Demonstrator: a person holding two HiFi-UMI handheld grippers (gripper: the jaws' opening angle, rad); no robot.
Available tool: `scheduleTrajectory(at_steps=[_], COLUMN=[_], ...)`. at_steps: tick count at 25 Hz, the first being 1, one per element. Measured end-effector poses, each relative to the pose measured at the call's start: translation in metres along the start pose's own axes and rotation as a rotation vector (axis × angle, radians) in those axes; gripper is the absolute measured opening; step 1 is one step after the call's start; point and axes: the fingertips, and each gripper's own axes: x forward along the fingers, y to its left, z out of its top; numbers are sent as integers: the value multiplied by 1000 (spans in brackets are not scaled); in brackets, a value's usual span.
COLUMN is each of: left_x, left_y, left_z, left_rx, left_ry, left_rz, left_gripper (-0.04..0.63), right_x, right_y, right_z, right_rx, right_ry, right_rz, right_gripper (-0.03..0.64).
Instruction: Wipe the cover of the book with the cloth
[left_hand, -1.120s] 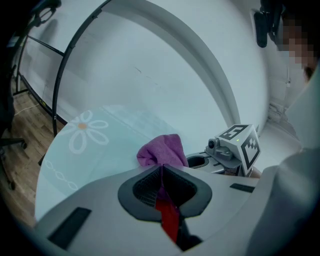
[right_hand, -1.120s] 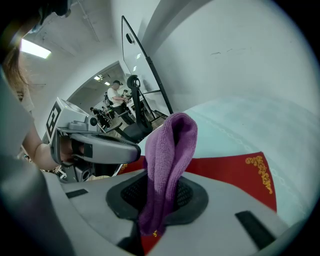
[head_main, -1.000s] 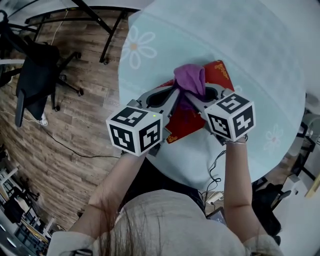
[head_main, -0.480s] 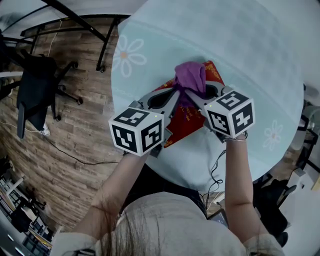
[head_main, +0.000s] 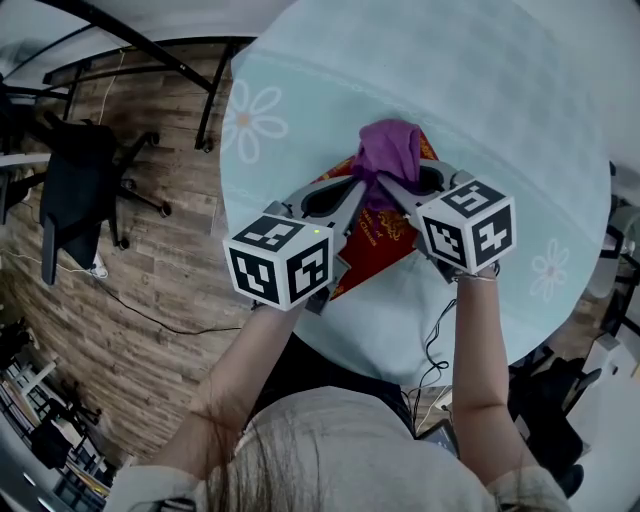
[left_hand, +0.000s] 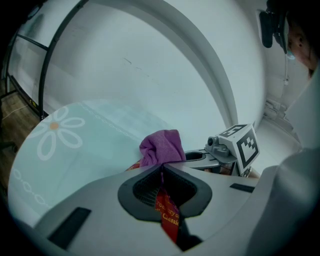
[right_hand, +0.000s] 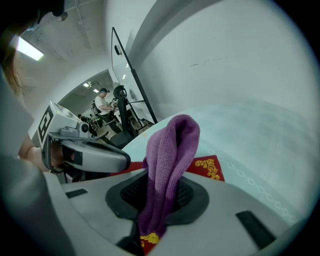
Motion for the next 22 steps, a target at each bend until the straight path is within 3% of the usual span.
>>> scheduleTrajectory(at_steps=[22], left_x=[26], left_y=[-6], left_z=[4], left_rx=[5], left_ry=[21], left_rz=[-27], left_gripper=[32], right_x=[-24], right_y=[-60], right_z=[9], right_rx=[69], right_ry=[-86], right_rz=[-152], right_gripper=[84])
